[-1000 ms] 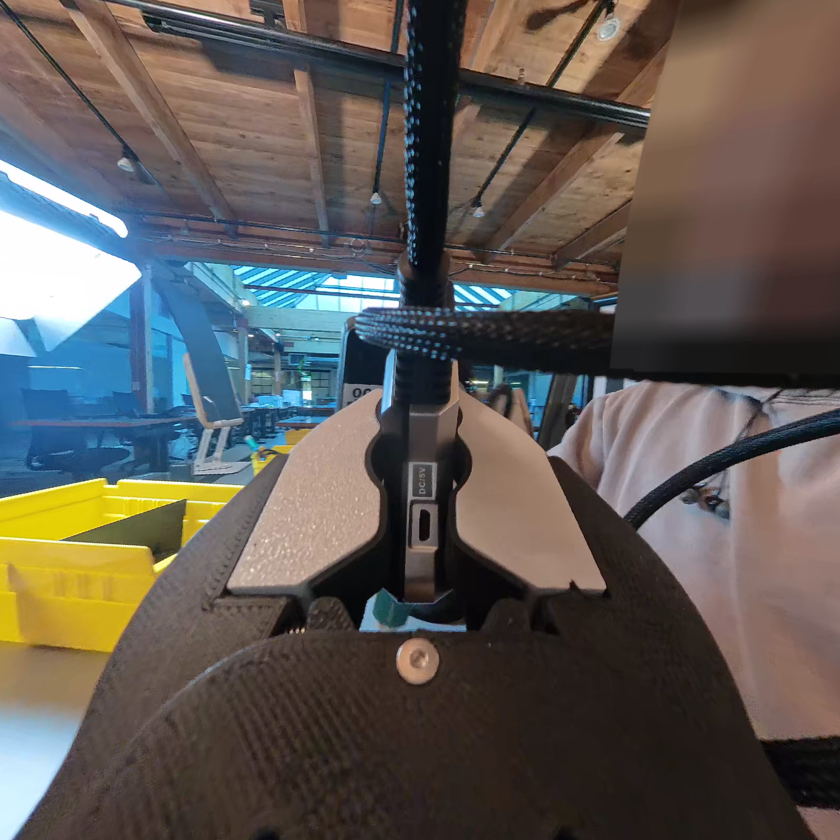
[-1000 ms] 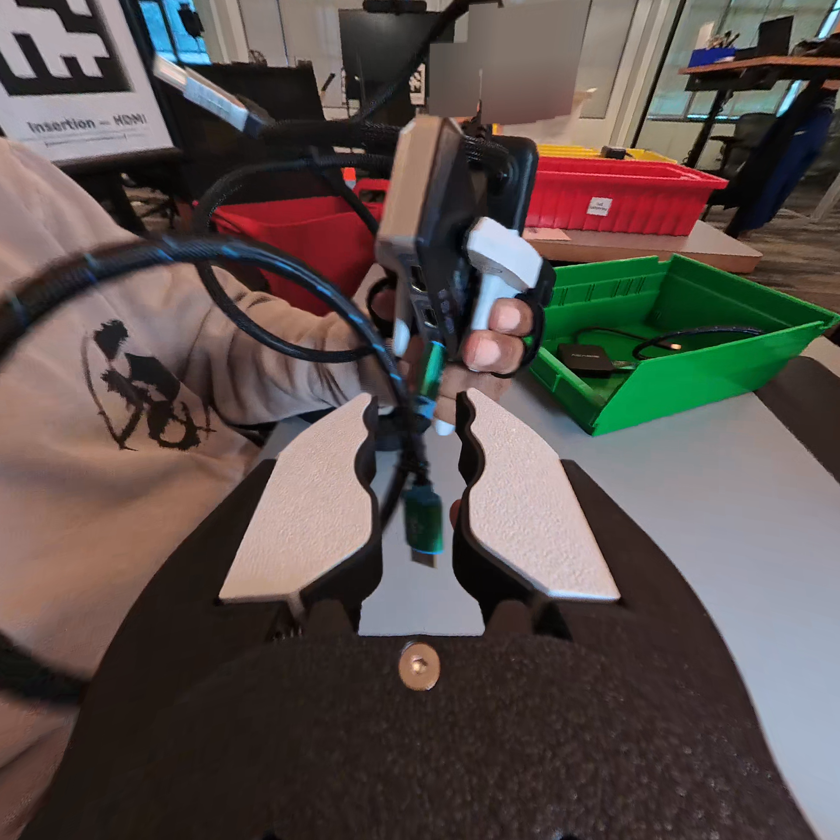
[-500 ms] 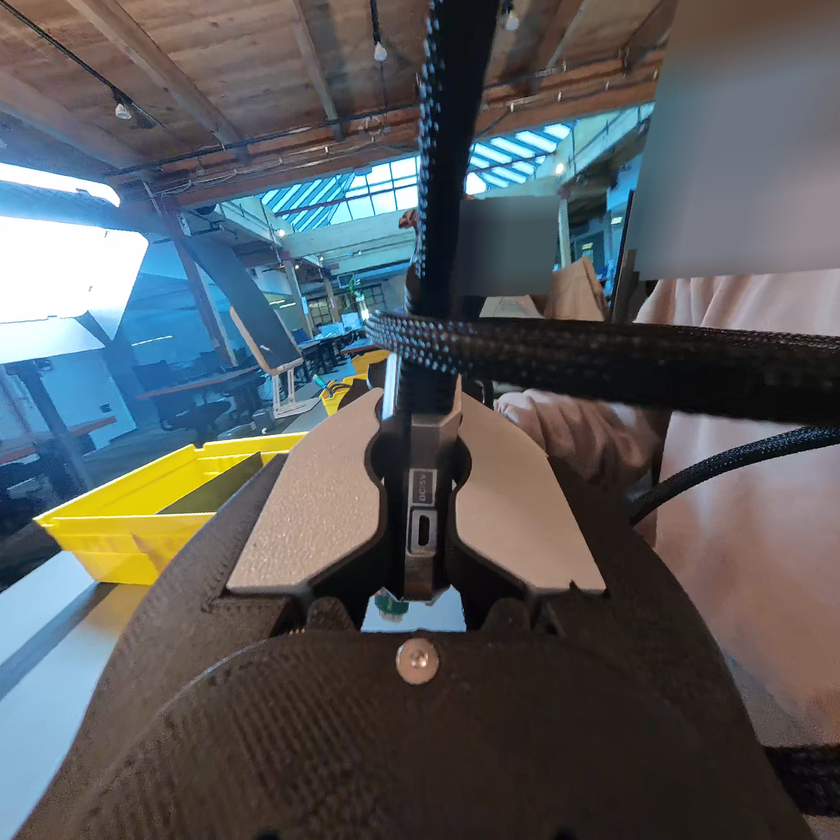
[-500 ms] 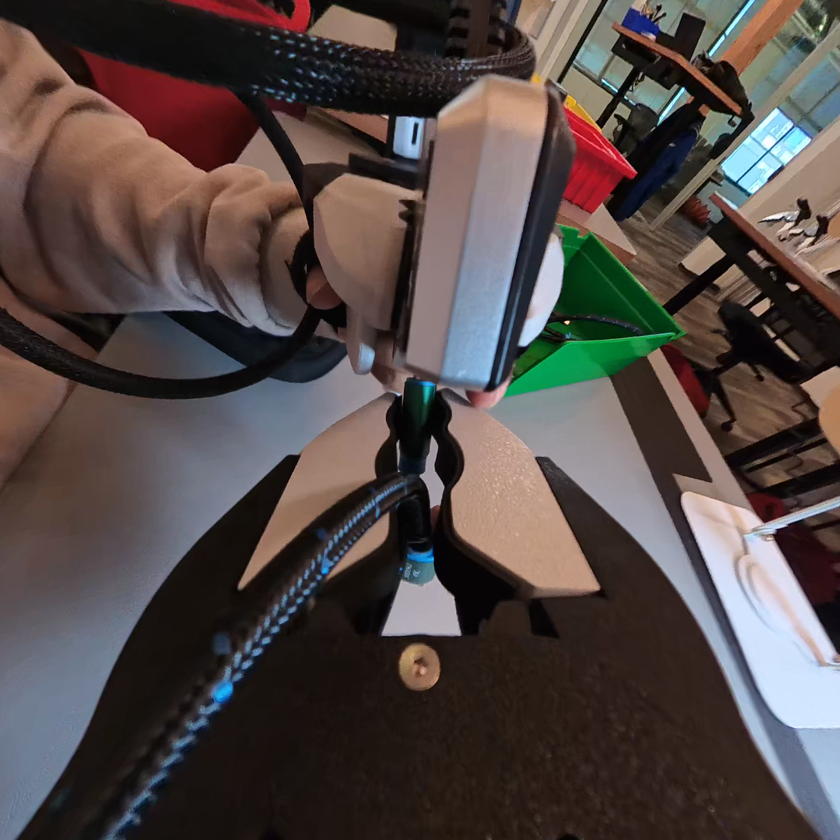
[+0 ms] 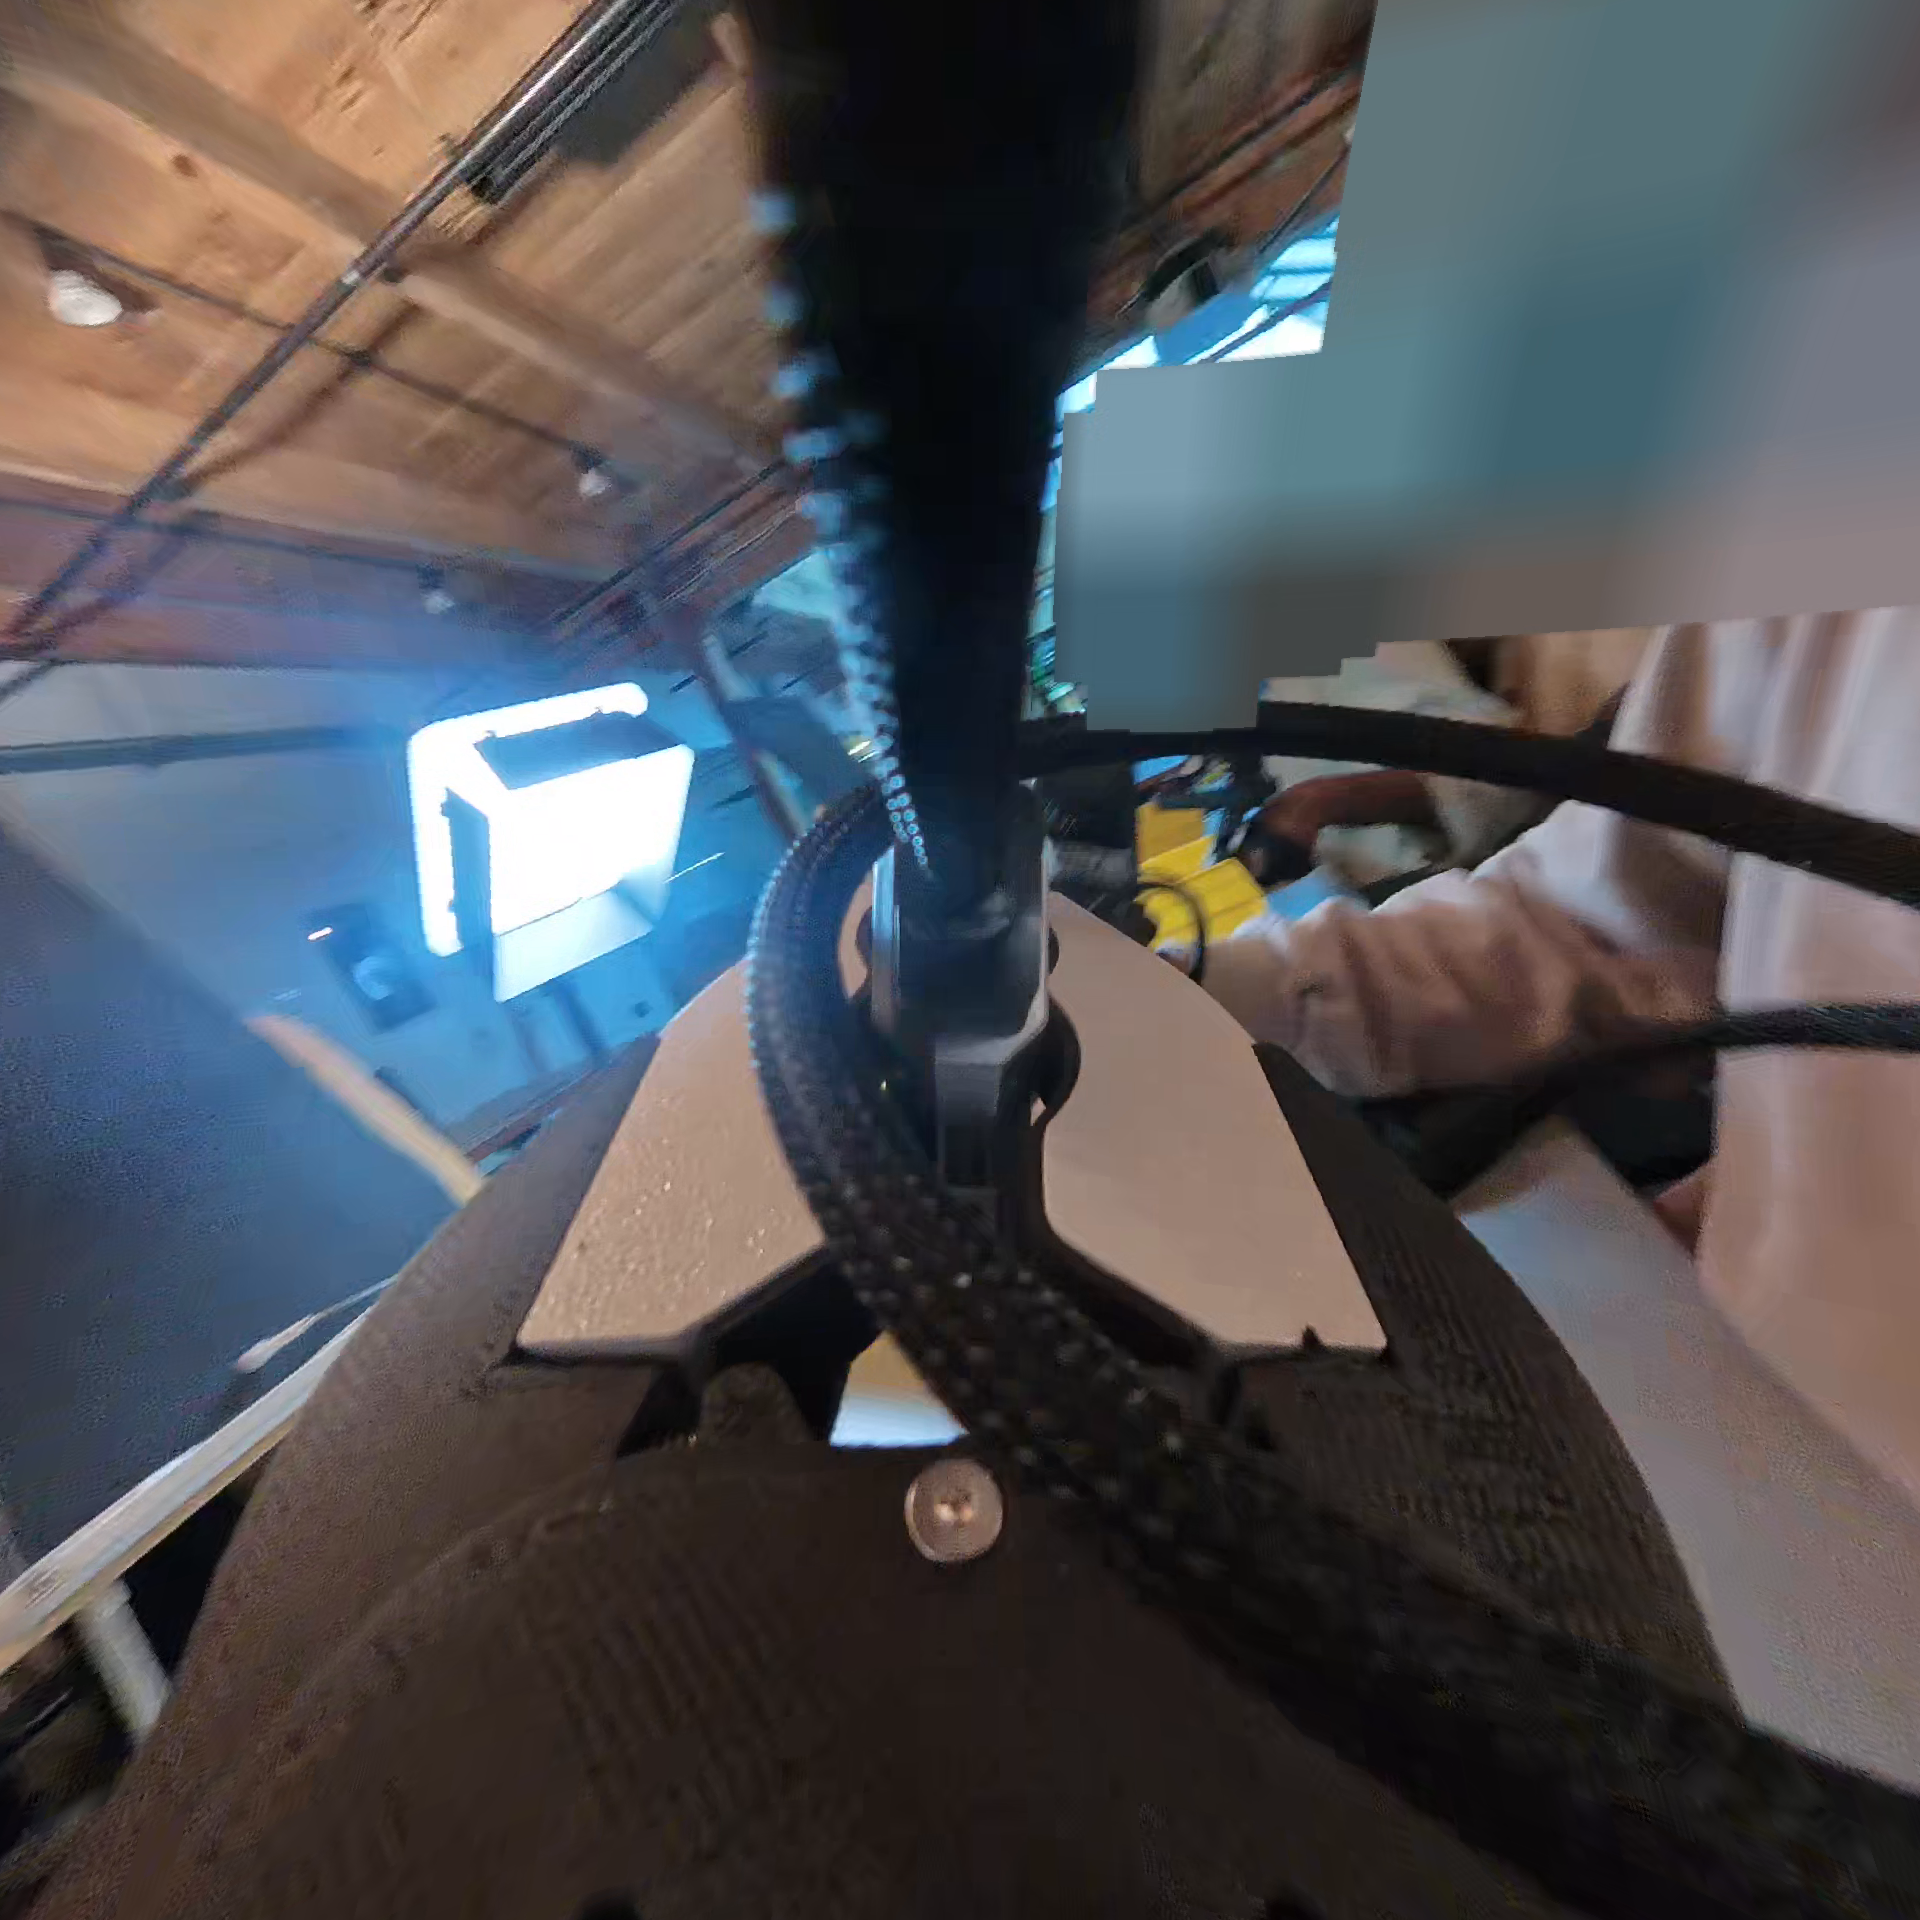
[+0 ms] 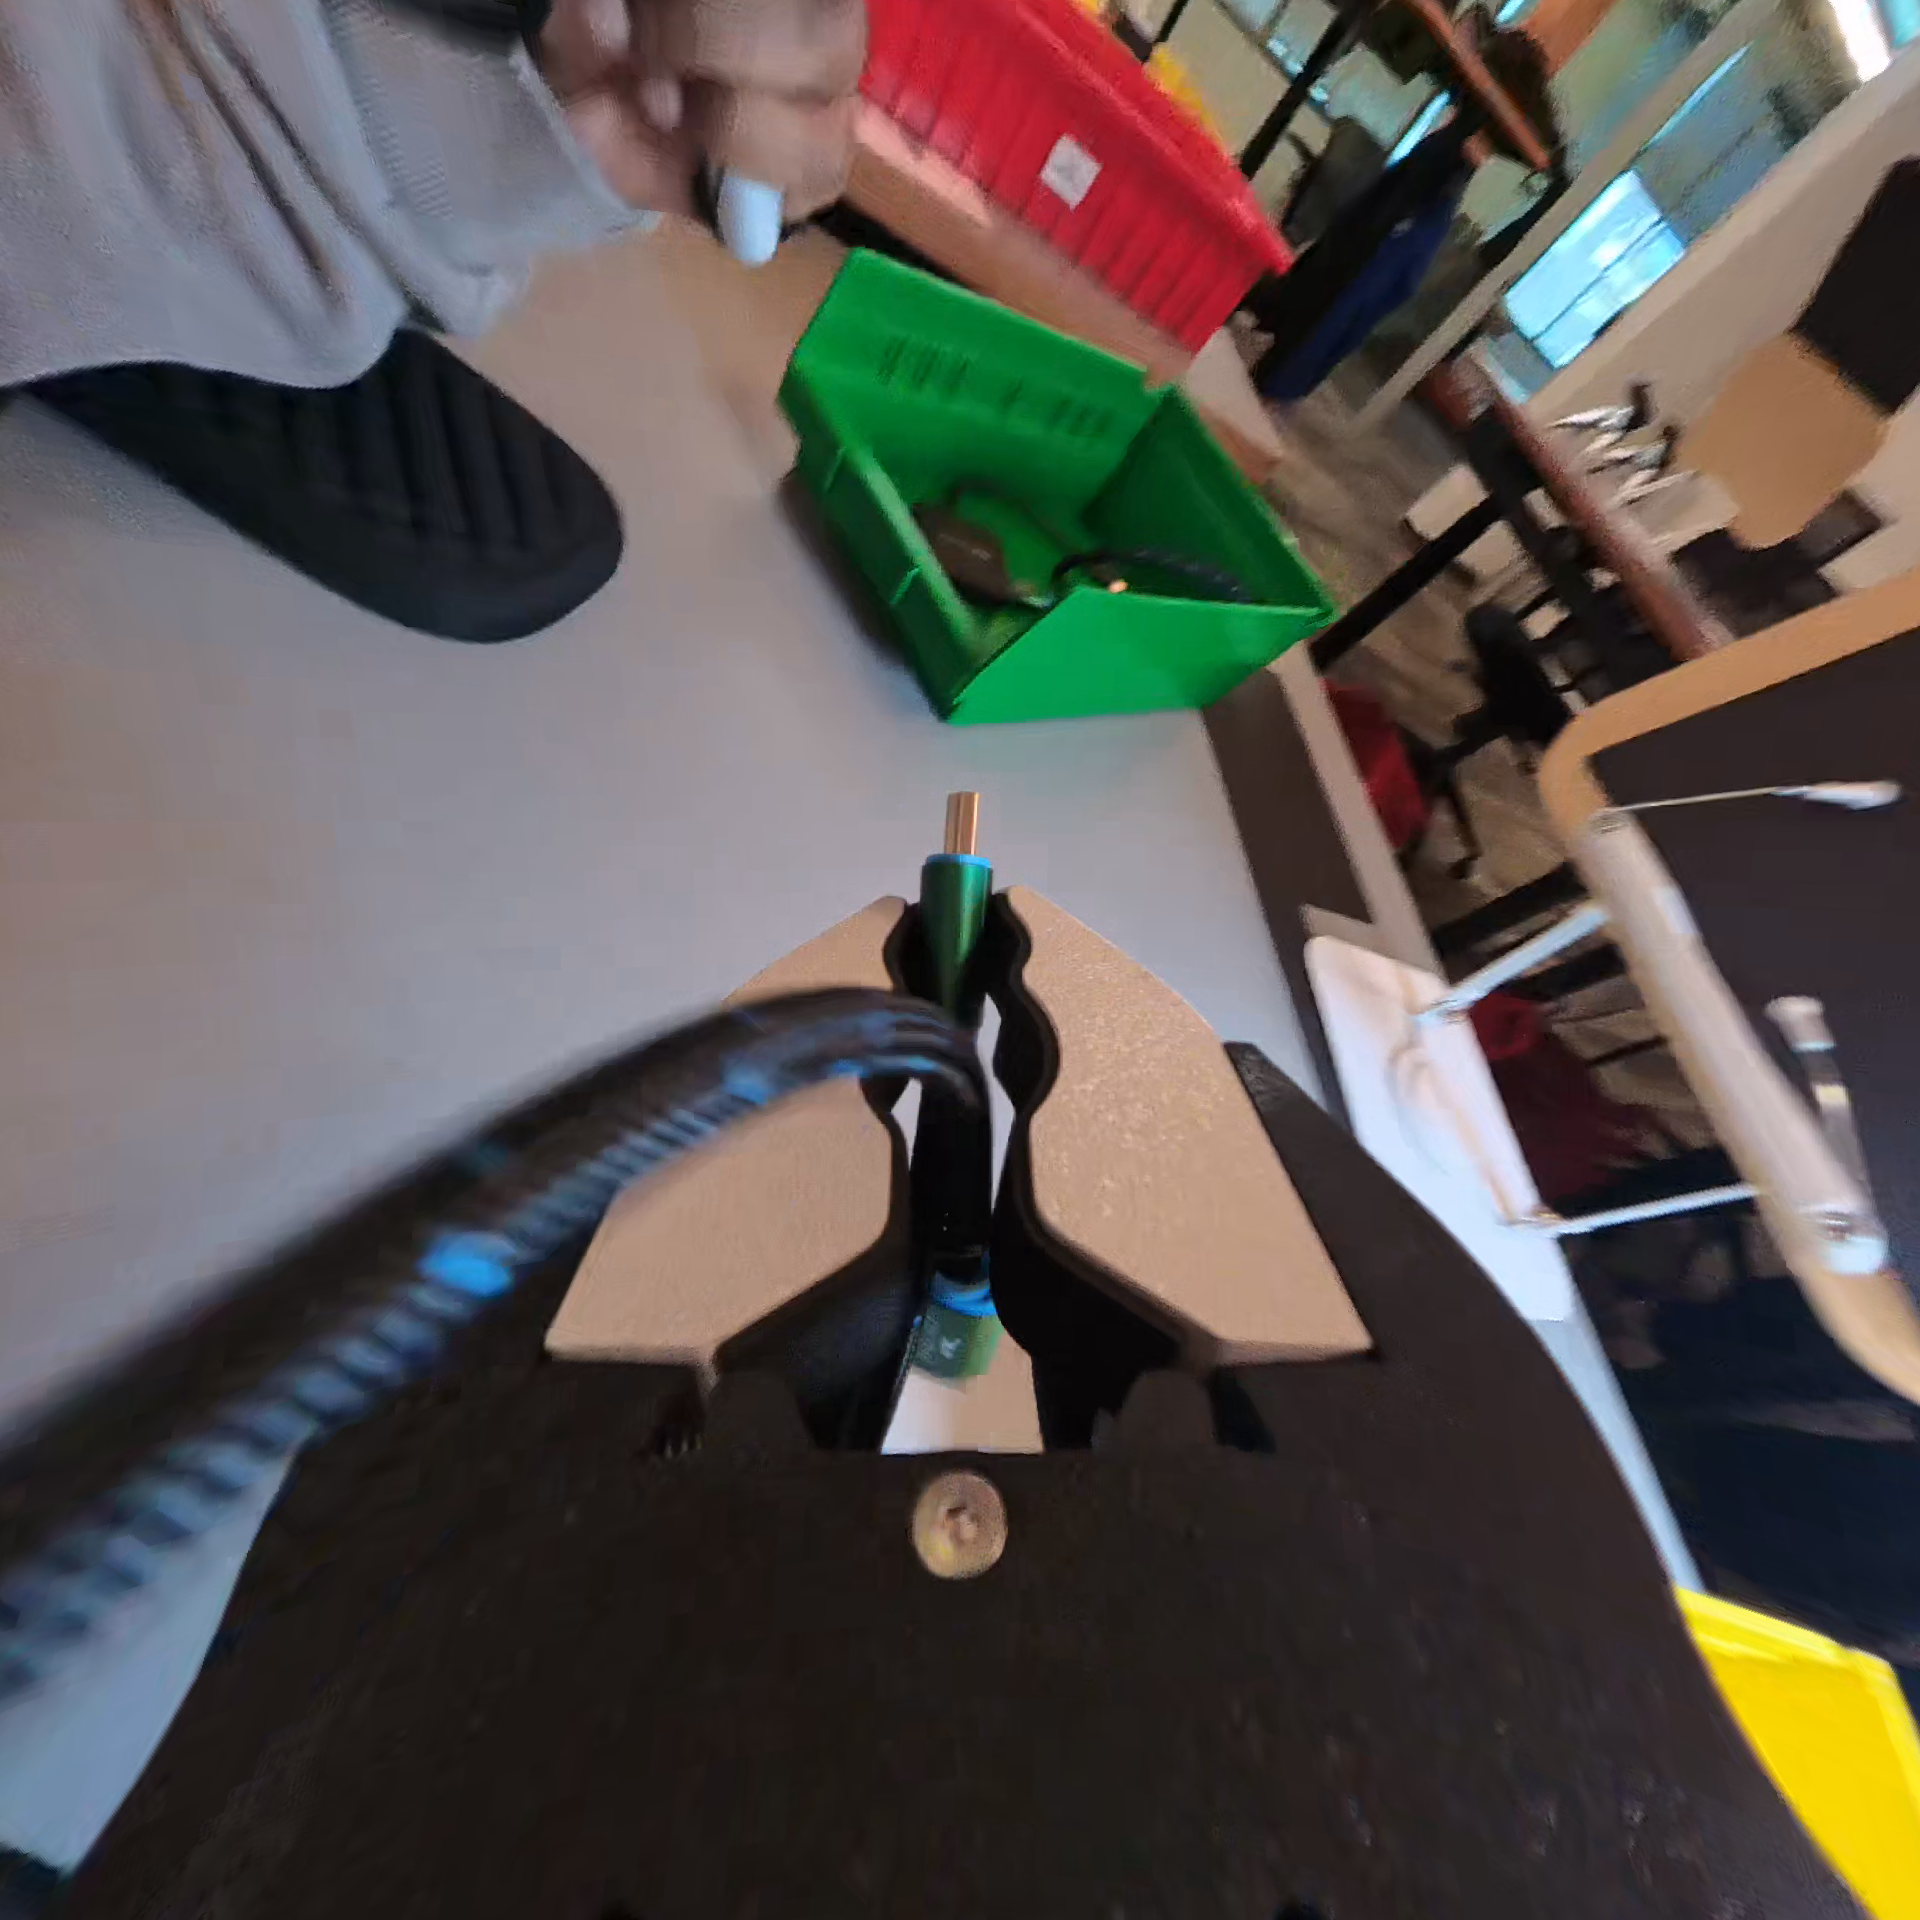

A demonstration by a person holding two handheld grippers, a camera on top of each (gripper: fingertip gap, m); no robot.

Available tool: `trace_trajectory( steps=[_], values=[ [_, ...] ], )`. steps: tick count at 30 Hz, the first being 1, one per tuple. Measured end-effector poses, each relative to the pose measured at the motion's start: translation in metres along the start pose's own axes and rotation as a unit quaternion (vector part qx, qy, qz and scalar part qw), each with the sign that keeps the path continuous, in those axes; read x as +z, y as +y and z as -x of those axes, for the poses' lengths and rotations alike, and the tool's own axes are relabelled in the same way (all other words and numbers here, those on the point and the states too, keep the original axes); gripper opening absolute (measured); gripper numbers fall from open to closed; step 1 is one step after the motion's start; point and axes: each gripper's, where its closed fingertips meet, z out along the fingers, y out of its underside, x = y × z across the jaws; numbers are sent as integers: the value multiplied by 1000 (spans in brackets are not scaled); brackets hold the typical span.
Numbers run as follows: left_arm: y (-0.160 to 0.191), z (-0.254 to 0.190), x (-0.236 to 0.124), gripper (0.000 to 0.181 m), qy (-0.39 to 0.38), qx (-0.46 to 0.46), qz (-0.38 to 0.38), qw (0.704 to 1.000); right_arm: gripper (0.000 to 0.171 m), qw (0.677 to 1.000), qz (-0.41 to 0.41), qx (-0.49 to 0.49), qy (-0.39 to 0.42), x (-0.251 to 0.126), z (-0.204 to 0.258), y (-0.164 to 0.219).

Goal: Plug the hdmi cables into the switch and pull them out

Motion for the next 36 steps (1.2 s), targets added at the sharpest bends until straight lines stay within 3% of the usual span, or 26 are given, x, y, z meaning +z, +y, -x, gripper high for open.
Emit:
trace_trajectory(
  steps=[4,9,12,15,18,20,28,30,32,36],
  values=[
    [31,16,1,24,-40,2,61,997,12,996,38,-10,81,-12,-35,3],
    [67,15,13,24,-43,2,121,992,11,955,197,55,215,-56,-104,82],
    [81,13,18,24,-38,-8,139,989,11,922,285,113,237,-82,-135,139],
    [91,12,18,24,-40,-6,160,986,11,902,339,172,206,-88,-139,183],
    [98,13,19,24,-40,-22,162,986,13,883,399,154,191,-90,-143,208],
    [104,16,18,24,-44,-33,166,985,23,872,435,132,183,-92,-150,216],
    [128,18,18,24,-50,-44,204,977,39,832,540,94,88,-119,-176,215],
    [128,18,18,24,-51,-41,206,976,41,828,542,105,96,-127,-181,207],
    [128,18,19,23,-52,-41,205,977,41,856,489,115,121,-122,-186,182],
    [129,21,19,23,-61,-38,207,976,41,938,307,107,119,-81,-160,100]
  ],
)
